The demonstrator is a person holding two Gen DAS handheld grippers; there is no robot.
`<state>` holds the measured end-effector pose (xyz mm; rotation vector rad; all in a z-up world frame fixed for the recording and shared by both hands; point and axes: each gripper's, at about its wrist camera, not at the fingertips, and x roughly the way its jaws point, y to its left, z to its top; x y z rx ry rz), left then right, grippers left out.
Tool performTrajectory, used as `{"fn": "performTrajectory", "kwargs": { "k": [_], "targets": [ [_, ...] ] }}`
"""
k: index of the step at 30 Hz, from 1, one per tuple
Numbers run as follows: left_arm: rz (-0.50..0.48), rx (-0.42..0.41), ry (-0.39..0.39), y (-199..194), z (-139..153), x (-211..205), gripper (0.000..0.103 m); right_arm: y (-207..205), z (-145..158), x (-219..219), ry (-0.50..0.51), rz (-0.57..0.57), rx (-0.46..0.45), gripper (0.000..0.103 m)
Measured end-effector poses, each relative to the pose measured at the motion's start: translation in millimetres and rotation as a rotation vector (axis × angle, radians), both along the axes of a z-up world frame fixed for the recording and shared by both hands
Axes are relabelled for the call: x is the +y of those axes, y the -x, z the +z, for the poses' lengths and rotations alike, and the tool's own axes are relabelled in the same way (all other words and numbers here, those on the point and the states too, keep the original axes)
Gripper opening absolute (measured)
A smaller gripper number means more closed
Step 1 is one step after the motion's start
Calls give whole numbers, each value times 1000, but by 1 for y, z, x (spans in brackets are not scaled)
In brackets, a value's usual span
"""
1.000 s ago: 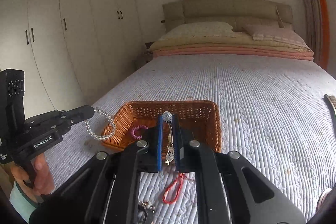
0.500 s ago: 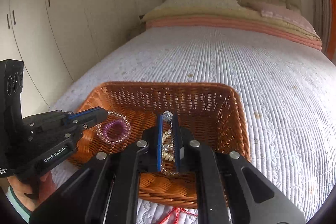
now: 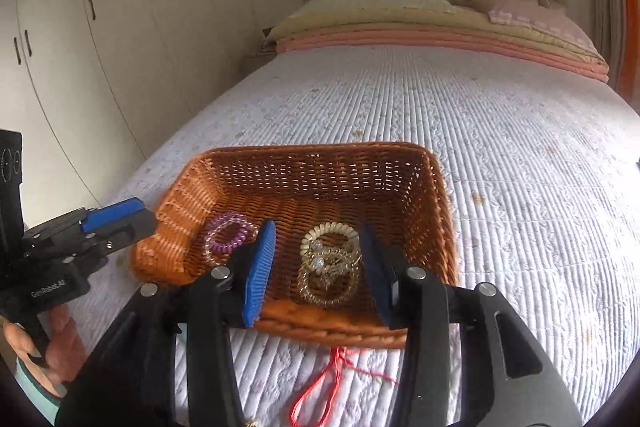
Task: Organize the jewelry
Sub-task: 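Lower both bracelets into the basket and open both tools, then grasp the blue hair clip with the left tool while the right tool grasps the red string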
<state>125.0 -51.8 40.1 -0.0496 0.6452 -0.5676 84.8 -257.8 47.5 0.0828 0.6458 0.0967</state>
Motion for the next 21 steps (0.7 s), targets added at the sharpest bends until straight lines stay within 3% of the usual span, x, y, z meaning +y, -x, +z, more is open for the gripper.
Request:
{"fn": "performTrajectory", "kwargs": {
  "k": [5, 10, 14, 21],
  "targets": [
    [22, -29, 29, 45, 16, 21, 46, 45, 21, 3, -16, 13, -43, 41],
    [46, -12, 34, 71, 10, 32, 46, 88, 21, 12, 24, 7, -81, 41],
    [65, 49, 18, 75, -11, 36, 46, 94, 1, 11, 24, -2, -46, 41],
    [120, 271, 26, 46, -67, 37, 44, 64, -60, -7, -41, -65, 124, 41]
  ]
}}
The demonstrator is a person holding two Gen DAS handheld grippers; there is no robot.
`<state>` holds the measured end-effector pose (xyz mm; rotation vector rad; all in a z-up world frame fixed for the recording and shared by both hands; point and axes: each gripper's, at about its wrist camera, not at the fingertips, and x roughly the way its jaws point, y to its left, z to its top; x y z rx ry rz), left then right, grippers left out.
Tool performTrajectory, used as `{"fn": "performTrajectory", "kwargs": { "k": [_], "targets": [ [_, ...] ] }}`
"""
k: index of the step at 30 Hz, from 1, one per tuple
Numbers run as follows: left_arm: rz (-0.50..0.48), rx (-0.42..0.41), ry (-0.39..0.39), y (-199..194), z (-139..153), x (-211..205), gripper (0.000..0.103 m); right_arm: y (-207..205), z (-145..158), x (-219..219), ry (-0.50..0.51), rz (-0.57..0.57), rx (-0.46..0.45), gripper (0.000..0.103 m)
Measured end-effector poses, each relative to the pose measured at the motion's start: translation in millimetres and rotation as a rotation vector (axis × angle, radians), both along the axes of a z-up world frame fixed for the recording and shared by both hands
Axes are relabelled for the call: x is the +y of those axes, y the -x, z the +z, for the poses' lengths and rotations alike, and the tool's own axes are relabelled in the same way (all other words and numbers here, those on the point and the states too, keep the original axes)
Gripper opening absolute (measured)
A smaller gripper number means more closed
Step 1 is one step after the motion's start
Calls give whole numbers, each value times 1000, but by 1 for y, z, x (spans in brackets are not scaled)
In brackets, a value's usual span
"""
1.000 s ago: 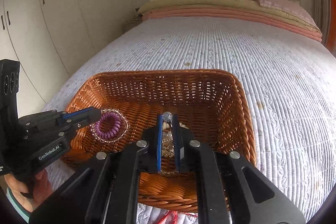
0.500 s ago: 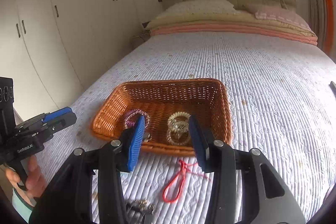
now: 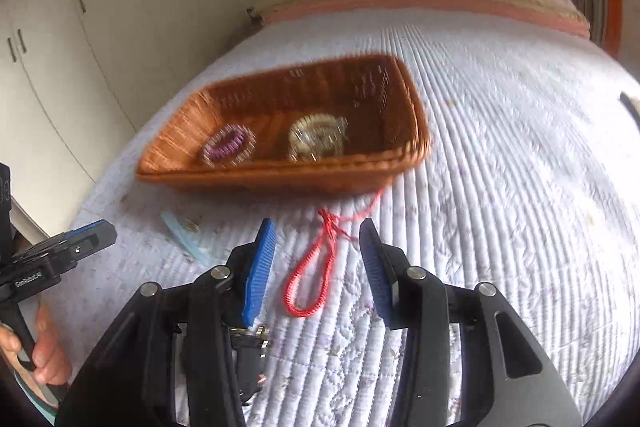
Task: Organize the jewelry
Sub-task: 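Grasp the blue hair clip with the left tool while the right tool grasps the red string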
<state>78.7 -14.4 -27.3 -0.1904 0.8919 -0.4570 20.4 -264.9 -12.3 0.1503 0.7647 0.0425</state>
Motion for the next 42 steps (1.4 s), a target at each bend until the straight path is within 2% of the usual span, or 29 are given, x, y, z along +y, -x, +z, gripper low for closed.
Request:
{"fn": "performTrajectory", "kwargs": {
  "k": [5, 8, 17, 20, 23, 25, 27, 30, 32, 37, 42],
  "targets": [
    [76, 77, 7, -26, -23, -13, 44, -16, -36, -4, -37, -4, 80, 41],
    [97, 85, -9, -34, -31, -27, 44, -16, -35, -2, -36, 2, 72, 41],
    [107, -10, -240, -35, -36, -66, 44, -14, -35, -3, -35, -16, 55, 41],
    [80, -31, -302, -32, -36, -73, 44, -12, -33, -2, -16, -13, 53, 41],
    [26, -59, -352, -24, -36, -73, 39, -14, -34, 2, -4, -9, 49, 41],
    [-30, -75, -347, -16, -33, -65, 37, -14, -35, 3, -4, -8, 48, 41],
    [-72, -81, -345, -10, -32, -54, 27, -14, -35, 3, -4, -7, 50, 41],
    [-131, -82, -335, -3, -31, -43, 26, -14, -36, 3, -4, -9, 51, 41],
    [-139, -86, -350, 1, -31, -35, 25, -14, -36, 2, -6, -9, 52, 41],
    [-140, -74, -312, 3, -31, -22, 25, -14, -36, 2, -12, -9, 49, 41],
    [-117, -74, -297, -4, -32, -30, 26, -8, -32, 1, -10, -2, 19, 41]
  ]
}}
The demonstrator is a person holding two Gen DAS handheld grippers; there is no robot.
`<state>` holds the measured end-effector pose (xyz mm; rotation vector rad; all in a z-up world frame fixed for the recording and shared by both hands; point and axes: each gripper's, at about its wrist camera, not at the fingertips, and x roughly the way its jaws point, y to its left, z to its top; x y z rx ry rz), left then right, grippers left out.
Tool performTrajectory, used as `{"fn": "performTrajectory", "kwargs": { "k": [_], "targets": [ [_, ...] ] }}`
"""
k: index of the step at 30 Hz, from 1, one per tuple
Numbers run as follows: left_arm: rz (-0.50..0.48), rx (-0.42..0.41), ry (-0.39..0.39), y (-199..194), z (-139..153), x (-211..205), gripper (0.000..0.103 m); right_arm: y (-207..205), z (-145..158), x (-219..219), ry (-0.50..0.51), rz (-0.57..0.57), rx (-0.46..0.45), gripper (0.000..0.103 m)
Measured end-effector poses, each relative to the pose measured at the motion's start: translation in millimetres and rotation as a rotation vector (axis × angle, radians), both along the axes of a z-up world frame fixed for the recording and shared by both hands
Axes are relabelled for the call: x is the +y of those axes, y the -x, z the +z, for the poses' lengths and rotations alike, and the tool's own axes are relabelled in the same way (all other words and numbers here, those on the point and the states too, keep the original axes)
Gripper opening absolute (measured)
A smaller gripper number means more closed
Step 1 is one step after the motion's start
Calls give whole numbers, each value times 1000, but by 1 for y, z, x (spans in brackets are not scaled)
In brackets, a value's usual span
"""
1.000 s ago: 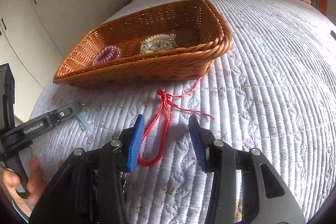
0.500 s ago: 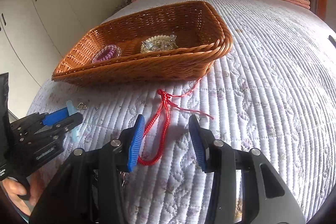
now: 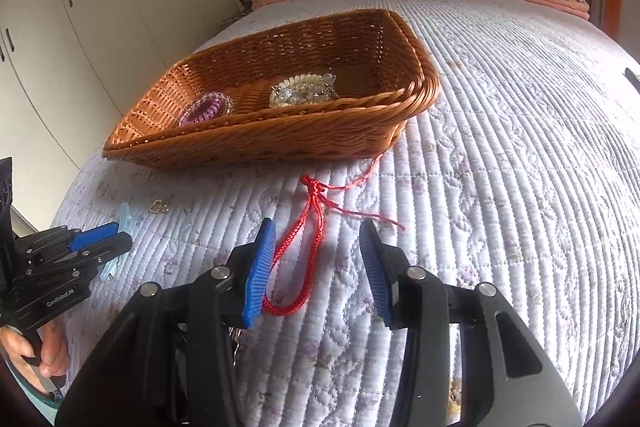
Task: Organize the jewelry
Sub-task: 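Grasp the blue hair clip with the left tool while the right tool grasps the red string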
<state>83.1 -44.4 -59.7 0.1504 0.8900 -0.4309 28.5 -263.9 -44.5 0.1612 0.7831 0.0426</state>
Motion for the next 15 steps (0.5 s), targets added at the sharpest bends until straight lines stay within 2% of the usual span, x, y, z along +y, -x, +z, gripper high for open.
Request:
{"fn": "performTrajectory", "kwargs": {
  "k": [11, 13, 14, 15],
  "targets": [
    [9, -45, -8, 0, -5, -4, 26, -28, -8, 9, 44, 1, 74, 40],
    [12, -54, -17, 1, -5, -5, 21, -33, -9, 15, 90, -2, 74, 25],
    [15, -57, -18, 1, -5, -5, 15, -33, -9, 18, 104, 4, 71, 21],
    [13, -57, -14, 1, -4, -5, 9, -32, -9, 21, 115, 16, 65, 10]
  ]
}}
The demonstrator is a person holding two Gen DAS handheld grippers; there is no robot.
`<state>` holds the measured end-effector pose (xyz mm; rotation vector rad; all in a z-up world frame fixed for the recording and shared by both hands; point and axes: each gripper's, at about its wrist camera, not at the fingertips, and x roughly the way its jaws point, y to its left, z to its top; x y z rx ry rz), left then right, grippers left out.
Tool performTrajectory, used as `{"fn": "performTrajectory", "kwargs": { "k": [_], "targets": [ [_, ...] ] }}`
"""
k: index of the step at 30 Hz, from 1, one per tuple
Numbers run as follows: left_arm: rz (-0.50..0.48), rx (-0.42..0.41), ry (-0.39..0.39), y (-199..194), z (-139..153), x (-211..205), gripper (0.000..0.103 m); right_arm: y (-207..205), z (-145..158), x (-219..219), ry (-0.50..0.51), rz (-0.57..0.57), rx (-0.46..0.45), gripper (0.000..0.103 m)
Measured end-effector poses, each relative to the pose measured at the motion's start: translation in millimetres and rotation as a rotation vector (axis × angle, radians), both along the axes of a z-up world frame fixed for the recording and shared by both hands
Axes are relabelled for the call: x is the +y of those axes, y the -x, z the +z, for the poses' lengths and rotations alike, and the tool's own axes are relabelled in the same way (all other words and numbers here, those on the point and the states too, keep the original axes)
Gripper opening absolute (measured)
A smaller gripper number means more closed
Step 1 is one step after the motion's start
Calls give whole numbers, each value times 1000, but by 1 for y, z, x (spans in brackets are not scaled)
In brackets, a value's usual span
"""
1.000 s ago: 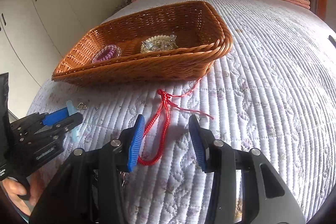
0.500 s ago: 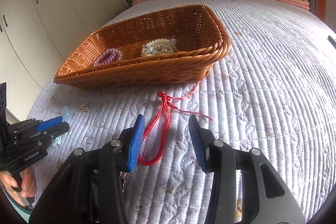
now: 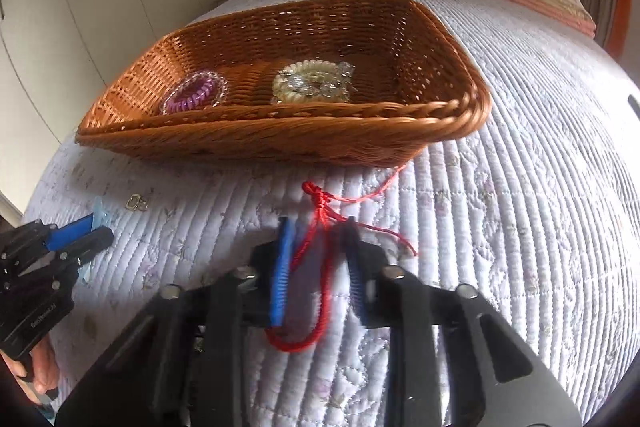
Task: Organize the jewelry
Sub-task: 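Grasp the blue hair clip with the left tool while the right tool grasps the red string, then carry the blue clip and red string into the basket and open both tools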
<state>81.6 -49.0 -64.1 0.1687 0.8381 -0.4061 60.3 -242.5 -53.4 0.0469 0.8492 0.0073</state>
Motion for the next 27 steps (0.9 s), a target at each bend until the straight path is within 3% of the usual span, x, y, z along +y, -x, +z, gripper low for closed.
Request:
{"fn": "performTrajectory", "kwargs": {
  "k": [1, 8, 12, 21, 27],
  "targets": [
    [0, -1, 3, 0, 0, 1, 9, 3, 0, -1, -1, 16, -4, 6],
    [-4, -27, 45, 5, 7, 9, 9, 25, 14, -7, -92, 80, -65, 5],
    [-24, -54, 107, 16, 21, 19, 9, 34, 25, -3, -113, 104, -97, 5],
    [-56, -190, 223, 34, 84, 19, 9, 62, 92, 8, -99, 144, -301, 5],
    [-81, -272, 230, 15, 127, -2, 9, 40, 142, 9, -37, 133, -396, 5]
  ]
}}
